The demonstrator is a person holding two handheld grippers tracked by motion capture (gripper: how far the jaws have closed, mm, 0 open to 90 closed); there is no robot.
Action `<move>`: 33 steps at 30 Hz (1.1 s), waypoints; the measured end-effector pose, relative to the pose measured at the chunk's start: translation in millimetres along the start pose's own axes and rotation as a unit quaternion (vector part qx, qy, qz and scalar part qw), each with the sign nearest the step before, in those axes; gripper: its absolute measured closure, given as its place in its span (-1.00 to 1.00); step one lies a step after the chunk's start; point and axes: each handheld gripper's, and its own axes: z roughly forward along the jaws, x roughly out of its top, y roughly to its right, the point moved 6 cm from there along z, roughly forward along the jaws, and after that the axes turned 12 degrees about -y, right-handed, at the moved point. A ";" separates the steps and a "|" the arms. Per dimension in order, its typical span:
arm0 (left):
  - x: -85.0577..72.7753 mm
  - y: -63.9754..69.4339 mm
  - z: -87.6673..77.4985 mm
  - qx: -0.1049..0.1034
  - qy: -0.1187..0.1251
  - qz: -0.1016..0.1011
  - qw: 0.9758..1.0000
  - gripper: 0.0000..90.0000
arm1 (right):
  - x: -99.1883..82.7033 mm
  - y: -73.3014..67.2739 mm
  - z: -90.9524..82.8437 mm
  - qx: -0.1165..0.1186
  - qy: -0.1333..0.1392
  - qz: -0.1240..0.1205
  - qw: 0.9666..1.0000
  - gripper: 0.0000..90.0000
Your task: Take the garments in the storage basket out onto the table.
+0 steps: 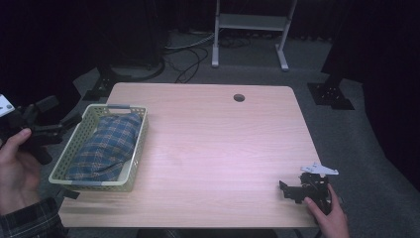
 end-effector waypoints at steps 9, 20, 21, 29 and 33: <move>-6.5 -10.8 -8.2 0.015 -0.007 0.001 1.000 -0.99 | 0.6 -0.3 0.4 0.002 0.000 -0.002 1.000 -1.00; -16.3 -15.6 -4.2 0.045 -0.062 0.021 0.997 -0.99 | 0.7 -0.3 0.5 0.002 0.000 -0.003 1.000 -1.00; -17.9 -16.2 -2.8 0.049 -0.071 0.021 0.996 -0.99 | 0.7 -0.3 0.5 0.002 0.000 -0.003 1.000 -1.00; -23.0 -18.2 0.1 0.053 -0.091 0.019 0.994 -0.99 | 0.7 -0.3 0.5 0.002 0.000 -0.004 1.000 -1.00; -27.9 -20.0 3.8 0.051 -0.107 0.021 0.993 -0.98 | 0.7 -0.3 0.5 0.002 0.000 -0.003 1.000 -1.00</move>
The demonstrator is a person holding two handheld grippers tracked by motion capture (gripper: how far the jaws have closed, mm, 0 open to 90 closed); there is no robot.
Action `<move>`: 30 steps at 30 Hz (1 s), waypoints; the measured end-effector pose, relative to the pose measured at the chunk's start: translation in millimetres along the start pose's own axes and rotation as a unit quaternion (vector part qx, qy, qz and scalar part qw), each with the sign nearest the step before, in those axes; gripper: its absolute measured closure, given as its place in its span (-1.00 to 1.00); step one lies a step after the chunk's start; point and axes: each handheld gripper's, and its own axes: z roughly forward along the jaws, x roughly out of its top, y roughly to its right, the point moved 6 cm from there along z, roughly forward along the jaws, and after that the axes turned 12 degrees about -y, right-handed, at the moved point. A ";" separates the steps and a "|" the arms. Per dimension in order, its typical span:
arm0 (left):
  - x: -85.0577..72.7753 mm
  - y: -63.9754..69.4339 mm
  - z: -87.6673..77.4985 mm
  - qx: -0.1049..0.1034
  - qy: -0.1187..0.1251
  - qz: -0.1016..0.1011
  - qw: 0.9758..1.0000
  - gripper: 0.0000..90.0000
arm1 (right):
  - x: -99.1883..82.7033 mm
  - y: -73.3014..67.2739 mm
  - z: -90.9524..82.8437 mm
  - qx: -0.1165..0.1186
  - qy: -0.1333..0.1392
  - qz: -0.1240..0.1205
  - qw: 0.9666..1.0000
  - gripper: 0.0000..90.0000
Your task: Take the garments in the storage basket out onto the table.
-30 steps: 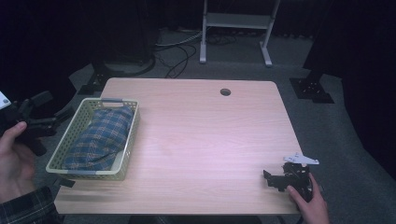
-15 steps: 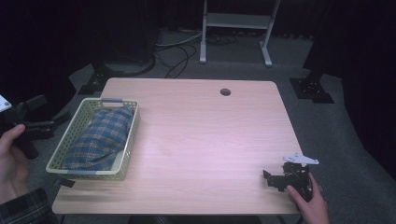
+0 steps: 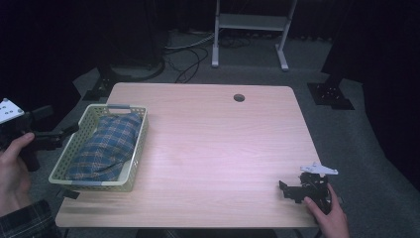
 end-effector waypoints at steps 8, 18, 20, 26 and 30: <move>-7.5 -1.3 12.6 -0.012 -0.021 0.003 1.000 -0.99 | 0.0 0.0 0.0 0.000 0.000 0.000 1.000 -1.00; -16.4 -3.4 29.0 -0.016 -0.048 0.000 0.999 -0.98 | 0.0 0.0 0.0 0.000 0.000 0.000 1.000 -1.00; -18.5 -3.4 33.2 -0.017 -0.054 -0.001 0.998 -0.99 | 0.0 0.0 0.0 0.000 0.000 0.000 1.000 -1.00; -23.5 -3.1 43.2 -0.018 -0.073 -0.001 0.997 -0.98 | 0.0 0.0 0.0 0.000 0.000 0.000 1.000 -1.00; -26.0 -3.7 48.6 -0.016 -0.080 0.000 0.997 -0.98 | 0.0 0.0 0.0 0.000 0.000 0.000 1.000 -1.00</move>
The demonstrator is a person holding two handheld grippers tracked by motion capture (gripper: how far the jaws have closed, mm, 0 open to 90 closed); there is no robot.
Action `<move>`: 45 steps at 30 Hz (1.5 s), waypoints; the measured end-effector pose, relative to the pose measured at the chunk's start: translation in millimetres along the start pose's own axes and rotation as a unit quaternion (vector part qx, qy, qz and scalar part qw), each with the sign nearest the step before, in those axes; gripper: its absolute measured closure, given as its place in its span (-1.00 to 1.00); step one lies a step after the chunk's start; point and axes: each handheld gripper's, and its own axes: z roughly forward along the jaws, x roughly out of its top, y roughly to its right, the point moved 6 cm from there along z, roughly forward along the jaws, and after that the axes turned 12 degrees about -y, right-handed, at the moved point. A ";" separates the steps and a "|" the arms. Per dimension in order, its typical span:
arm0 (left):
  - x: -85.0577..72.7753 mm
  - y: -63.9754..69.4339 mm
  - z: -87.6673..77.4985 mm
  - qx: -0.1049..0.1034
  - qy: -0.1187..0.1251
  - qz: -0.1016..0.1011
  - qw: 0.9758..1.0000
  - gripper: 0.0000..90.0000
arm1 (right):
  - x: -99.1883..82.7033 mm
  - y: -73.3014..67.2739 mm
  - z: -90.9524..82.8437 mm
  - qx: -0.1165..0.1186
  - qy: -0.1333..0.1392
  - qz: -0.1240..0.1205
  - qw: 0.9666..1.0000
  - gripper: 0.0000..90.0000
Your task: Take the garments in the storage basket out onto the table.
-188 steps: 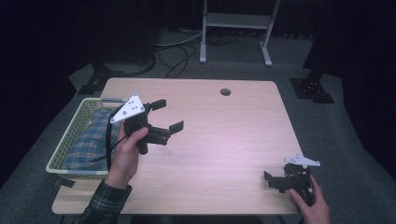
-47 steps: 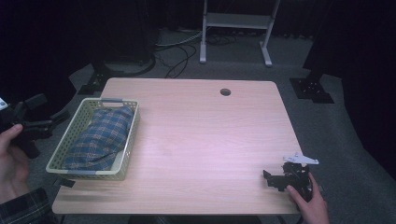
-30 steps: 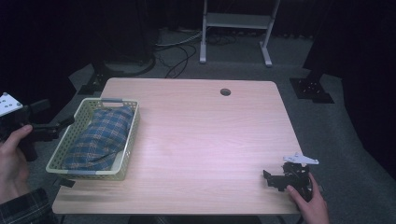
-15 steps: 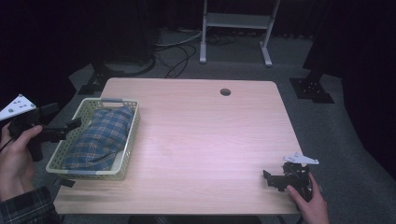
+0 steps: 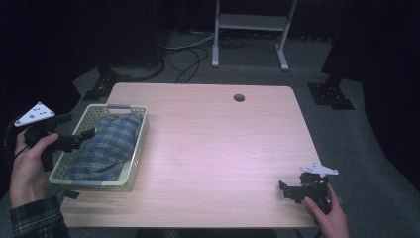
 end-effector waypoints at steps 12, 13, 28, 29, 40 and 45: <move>-6.4 -1.0 15.7 0.001 -0.028 -0.002 1.000 -0.99 | 0.0 0.0 0.0 0.000 0.000 0.000 1.000 -1.00; -6.4 -1.0 15.7 0.001 -0.028 -0.002 1.000 -0.99 | 0.0 0.0 0.0 0.000 0.000 0.000 1.000 -1.00; -12.2 1.8 36.6 0.005 -0.063 0.004 0.998 -0.99 | 0.0 0.0 0.0 0.000 0.000 0.000 1.000 -1.00; -12.2 1.8 36.6 0.005 -0.063 0.004 0.998 -0.99 | 0.0 0.0 0.0 0.000 0.000 0.000 1.000 -1.00; -18.6 2.9 52.1 0.010 -0.095 0.011 0.995 -0.99 | 0.0 0.0 0.0 0.000 0.000 0.000 1.000 -1.00; -23.4 2.7 59.8 0.009 -0.110 0.011 0.994 -0.98 | 0.0 0.0 0.0 0.000 0.000 0.000 1.000 -1.00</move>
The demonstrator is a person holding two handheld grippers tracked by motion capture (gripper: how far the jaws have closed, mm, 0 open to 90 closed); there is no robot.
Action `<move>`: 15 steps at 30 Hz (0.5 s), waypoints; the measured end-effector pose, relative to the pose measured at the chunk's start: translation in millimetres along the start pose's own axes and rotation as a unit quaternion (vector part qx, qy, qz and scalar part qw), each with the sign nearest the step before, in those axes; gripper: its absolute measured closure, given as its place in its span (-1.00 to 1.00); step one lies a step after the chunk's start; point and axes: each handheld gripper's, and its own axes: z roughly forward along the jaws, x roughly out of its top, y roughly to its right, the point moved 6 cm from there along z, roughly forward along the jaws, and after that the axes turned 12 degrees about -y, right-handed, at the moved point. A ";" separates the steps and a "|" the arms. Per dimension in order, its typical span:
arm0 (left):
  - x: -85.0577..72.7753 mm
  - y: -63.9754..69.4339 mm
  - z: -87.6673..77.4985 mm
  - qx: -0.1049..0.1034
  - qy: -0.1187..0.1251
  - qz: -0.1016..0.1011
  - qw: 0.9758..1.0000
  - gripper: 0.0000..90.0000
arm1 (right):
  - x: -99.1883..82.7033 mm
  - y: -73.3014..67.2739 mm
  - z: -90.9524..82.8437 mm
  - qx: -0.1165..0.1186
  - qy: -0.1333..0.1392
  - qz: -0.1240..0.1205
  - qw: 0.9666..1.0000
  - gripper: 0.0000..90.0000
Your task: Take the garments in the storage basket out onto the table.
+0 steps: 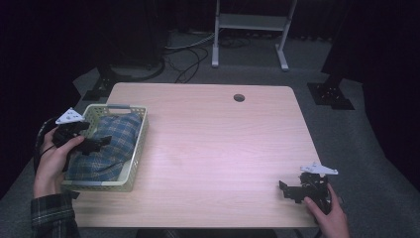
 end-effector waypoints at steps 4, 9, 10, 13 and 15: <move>-2.5 -0.1 7.2 -0.001 -0.013 0.002 1.000 -0.99 | 0.0 0.0 0.0 0.000 0.000 0.000 1.000 -1.00; -5.9 -0.4 14.4 -0.003 -0.026 0.002 1.000 -0.98 | 0.0 0.0 0.0 0.000 0.000 0.000 1.000 -1.00; -6.9 -0.7 16.0 -0.004 -0.029 0.002 1.000 -0.99 | 0.0 0.0 0.0 0.000 0.000 0.000 1.000 -1.00; -9.3 -1.7 19.6 -0.004 -0.035 0.000 0.999 -0.99 | 0.0 0.0 0.0 0.000 0.000 0.000 1.000 -1.00; -10.6 -2.0 22.1 -0.004 -0.039 -0.001 0.999 -0.99 | 0.0 0.0 0.0 0.000 0.000 0.000 1.000 -1.00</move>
